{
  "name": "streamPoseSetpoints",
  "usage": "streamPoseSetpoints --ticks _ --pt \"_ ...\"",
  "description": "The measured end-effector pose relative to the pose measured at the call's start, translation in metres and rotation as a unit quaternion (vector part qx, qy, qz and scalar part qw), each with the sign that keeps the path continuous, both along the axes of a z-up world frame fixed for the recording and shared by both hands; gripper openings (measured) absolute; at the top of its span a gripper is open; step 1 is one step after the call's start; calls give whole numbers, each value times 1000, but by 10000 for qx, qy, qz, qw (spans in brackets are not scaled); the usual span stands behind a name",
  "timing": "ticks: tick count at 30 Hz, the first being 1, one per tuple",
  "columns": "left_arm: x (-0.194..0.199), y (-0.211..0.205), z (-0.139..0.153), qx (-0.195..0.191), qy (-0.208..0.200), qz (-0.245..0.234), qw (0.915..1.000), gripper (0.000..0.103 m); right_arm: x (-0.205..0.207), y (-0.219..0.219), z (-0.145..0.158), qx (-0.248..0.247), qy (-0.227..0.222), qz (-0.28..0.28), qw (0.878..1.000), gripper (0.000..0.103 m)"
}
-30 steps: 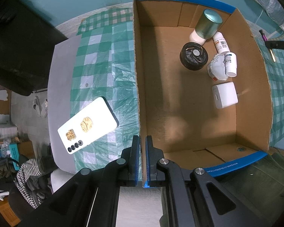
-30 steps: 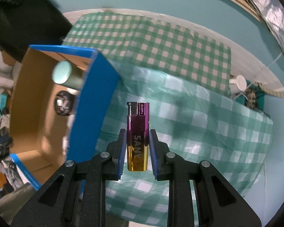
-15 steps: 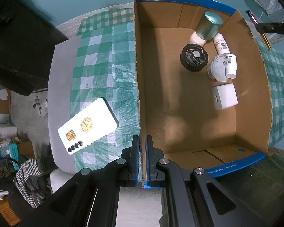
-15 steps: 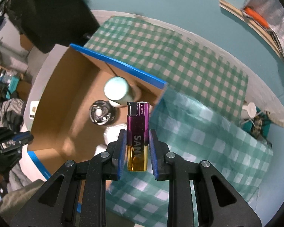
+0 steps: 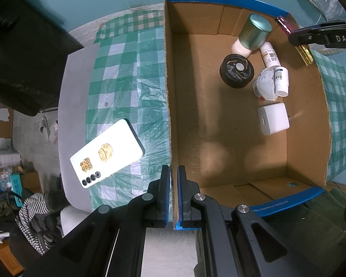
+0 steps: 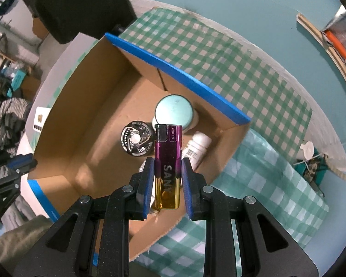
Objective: Organize rigid objects
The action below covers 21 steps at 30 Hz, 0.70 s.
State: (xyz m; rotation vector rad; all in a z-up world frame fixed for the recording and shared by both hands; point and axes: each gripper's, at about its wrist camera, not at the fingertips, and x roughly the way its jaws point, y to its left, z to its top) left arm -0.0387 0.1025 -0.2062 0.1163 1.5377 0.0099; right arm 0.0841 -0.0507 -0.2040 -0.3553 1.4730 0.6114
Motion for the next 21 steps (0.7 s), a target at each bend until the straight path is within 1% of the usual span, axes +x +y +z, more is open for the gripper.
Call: streamPoseSetpoints --ticks 4,10,12,13,14,18,21 --pt "0 1 0 -6 3 0 10000 5 2 3 -2 4 5 -11 10000 22" --pt "0 1 1 -10 0 8 10000 5 2 3 4 48 -52 -77 9999 23" --pt "0 1 0 -5 3 1 10000 5 2 2 7 60 -72 -106 9999 26" --pt "-1 1 0 -6 1 0 10000 5 1 1 8 55 -92 -122 9999 33" --pt "0 1 0 -4 1 -6 10000 5 1 0 9 46 -118 -138 9998 36" --pt "-1 2 1 -16 -1 -7 10000 5 -2 -6 17 98 -155 -242 9995 38" --pt "-1 2 2 -6 -12 -32 10000 5 -4 -12 24 133 -195 -362 9991 44"
